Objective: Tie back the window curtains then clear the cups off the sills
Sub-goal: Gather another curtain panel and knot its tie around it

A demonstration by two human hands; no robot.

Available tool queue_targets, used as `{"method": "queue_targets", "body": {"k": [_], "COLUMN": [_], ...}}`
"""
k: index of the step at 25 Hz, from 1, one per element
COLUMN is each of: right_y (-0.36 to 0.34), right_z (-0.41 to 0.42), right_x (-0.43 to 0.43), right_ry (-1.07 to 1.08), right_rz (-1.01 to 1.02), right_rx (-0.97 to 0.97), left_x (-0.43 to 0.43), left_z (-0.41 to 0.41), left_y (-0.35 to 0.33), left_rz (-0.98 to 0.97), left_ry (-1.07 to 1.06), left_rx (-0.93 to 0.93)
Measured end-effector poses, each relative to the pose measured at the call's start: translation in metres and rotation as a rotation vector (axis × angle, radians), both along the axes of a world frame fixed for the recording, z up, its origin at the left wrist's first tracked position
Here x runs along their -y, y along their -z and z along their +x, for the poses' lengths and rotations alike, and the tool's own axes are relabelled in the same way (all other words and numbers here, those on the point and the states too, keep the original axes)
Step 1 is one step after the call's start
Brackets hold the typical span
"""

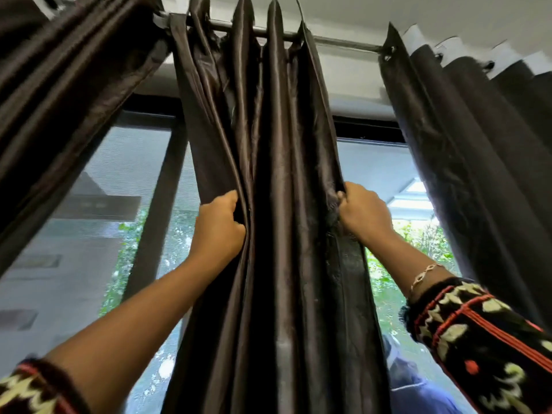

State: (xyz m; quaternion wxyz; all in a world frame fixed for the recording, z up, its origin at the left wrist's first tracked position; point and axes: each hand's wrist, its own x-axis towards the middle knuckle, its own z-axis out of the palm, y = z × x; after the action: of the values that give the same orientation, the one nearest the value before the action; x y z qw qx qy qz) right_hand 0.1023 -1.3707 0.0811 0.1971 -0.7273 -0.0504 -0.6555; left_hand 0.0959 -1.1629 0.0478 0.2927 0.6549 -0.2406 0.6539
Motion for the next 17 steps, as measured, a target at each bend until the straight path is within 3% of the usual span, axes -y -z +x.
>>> {"method": "queue_targets", "body": {"k": [9, 12, 17], "right_y": [-0.008, -0.007, 0.017], "right_z": [0.034, 0.047, 0.053], "right_x": [0.106, 0.127, 0.124], "right_ry": [-0.036, -0.072, -0.115], "right_rz": [-0.082, -0.043, -0.052], "right_rx": [-0.044, -0.03, -0.012], "left_x": [0.188, 0.203, 0.157], "left_z": [0.031, 0.041, 0.056], "left_y": [-0.02, -0.006, 0.034], "left_rz": [0.326, 0.253, -0.083], "left_ry": [0.033, 0.113, 0.142], "left_rx": [-0.088, -0.076, -0.061]}}
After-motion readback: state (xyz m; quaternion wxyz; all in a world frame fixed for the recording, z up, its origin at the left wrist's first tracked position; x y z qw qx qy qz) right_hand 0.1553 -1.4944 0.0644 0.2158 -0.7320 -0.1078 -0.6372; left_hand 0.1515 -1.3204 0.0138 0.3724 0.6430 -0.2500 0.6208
